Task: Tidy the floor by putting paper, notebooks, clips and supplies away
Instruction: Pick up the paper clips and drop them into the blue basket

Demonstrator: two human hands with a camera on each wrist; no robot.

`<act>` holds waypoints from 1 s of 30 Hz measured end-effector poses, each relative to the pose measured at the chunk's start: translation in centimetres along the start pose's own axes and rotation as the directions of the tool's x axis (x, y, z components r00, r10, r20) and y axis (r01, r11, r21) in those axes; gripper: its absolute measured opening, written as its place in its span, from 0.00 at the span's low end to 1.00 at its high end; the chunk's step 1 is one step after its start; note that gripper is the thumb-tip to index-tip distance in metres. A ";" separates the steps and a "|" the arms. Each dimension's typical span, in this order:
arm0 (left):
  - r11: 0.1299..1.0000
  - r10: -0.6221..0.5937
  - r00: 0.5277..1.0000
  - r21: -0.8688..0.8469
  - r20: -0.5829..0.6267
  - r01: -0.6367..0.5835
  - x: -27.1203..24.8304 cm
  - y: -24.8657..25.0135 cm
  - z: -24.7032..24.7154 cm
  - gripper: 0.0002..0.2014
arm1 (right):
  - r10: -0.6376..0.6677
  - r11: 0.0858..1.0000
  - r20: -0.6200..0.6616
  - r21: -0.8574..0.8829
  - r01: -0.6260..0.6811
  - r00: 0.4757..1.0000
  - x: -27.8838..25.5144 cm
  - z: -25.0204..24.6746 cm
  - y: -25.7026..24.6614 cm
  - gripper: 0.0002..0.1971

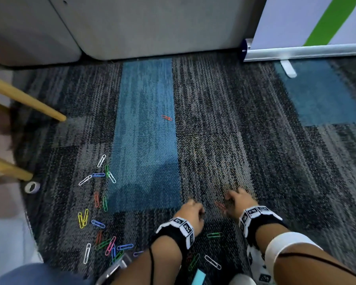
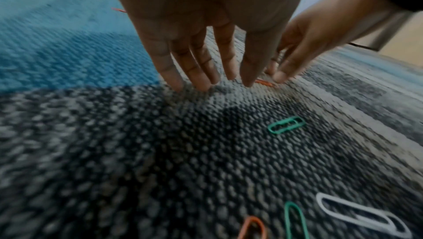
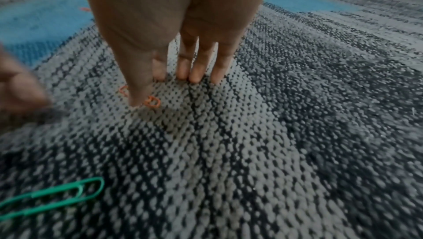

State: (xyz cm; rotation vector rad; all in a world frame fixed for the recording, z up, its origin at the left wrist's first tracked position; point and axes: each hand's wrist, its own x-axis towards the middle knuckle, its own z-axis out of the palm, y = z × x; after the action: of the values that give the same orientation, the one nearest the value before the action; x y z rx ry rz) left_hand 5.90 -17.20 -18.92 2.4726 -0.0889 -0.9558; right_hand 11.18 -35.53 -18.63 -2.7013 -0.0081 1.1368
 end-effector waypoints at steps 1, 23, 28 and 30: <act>0.999 0.011 0.999 0.043 0.048 -0.013 0.0 0.5 0.5 0.15 | -0.008 1.000 0.006 -0.020 0.008 1.000 0.0 0.3 0.0 0.28; 0.660 0.408 0.885 0.599 0.222 -0.454 -2.9 -0.2 6.2 0.17 | -0.088 0.996 -0.013 0.032 0.088 0.996 0.2 2.5 -1.2 0.14; 0.781 0.340 0.925 0.496 0.172 -0.379 -3.0 -0.2 3.4 0.16 | -0.102 0.993 -0.042 0.053 0.104 0.994 0.2 2.4 -1.6 0.12; 0.821 0.241 0.949 0.479 0.204 -0.312 -2.8 -1.5 2.2 0.15 | -0.095 0.995 -0.016 0.021 0.096 0.995 -0.2 2.5 -2.0 0.15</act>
State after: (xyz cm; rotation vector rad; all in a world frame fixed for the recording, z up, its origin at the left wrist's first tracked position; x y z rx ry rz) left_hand 2.22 -16.20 -19.31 2.7418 -0.8268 -1.0711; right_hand 9.45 -33.09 -19.80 -2.6590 -0.1204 1.0830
